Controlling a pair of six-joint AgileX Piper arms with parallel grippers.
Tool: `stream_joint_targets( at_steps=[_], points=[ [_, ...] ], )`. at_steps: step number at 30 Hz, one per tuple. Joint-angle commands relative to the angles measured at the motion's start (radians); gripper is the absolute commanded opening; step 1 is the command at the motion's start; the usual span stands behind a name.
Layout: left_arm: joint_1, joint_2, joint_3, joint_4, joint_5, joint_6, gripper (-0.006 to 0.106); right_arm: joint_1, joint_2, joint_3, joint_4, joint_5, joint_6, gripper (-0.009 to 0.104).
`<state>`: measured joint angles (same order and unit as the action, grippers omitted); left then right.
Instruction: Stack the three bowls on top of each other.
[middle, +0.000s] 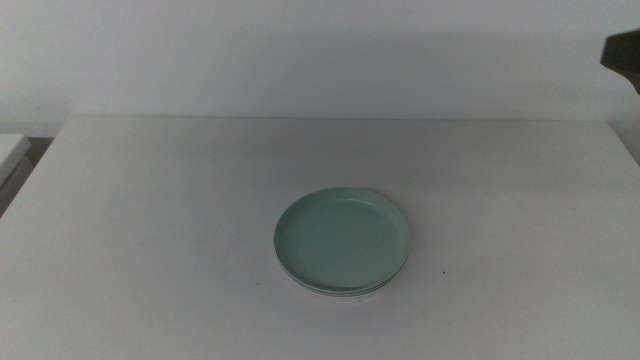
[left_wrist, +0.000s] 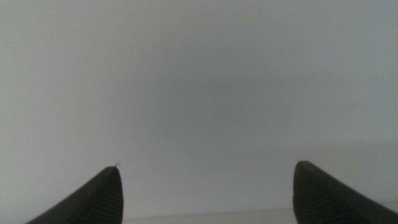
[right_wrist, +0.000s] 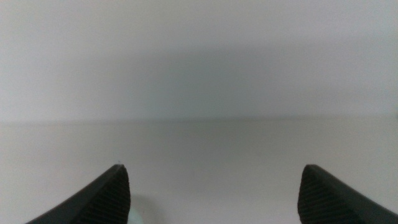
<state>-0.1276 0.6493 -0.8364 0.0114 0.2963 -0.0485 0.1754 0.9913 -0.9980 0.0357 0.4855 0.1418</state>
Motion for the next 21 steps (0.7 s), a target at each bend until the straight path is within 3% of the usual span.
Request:
stream_joint_targets(
  at_steps=[1, 7, 11, 16, 21],
  points=[
    [0.04, -0.064, 0.119, -0.065, -0.081, -0.009, 0.094, -0.015, -0.078, 0.105, -0.014, -0.124, -0.003, 0.093],
    [0.159, -0.292, 0.421, -0.072, -0.086, -0.009, 0.094, -0.096, -0.431, 0.496, -0.036, -0.148, -0.003, 0.093],
    [0.173, -0.453, 0.589, -0.063, -0.098, -0.009, 0.094, -0.145, -0.672, 0.698, -0.036, -0.149, -0.003, 0.093],
    [0.173, -0.579, 0.727, -0.011, -0.098, -0.009, 0.094, -0.155, -0.866, 0.853, -0.091, -0.149, -0.003, 0.093],
    [0.173, -0.649, 0.828, -0.011, -0.098, -0.009, 0.094, -0.155, -0.971, 0.963, -0.096, -0.149, -0.003, 0.093]
  ],
)
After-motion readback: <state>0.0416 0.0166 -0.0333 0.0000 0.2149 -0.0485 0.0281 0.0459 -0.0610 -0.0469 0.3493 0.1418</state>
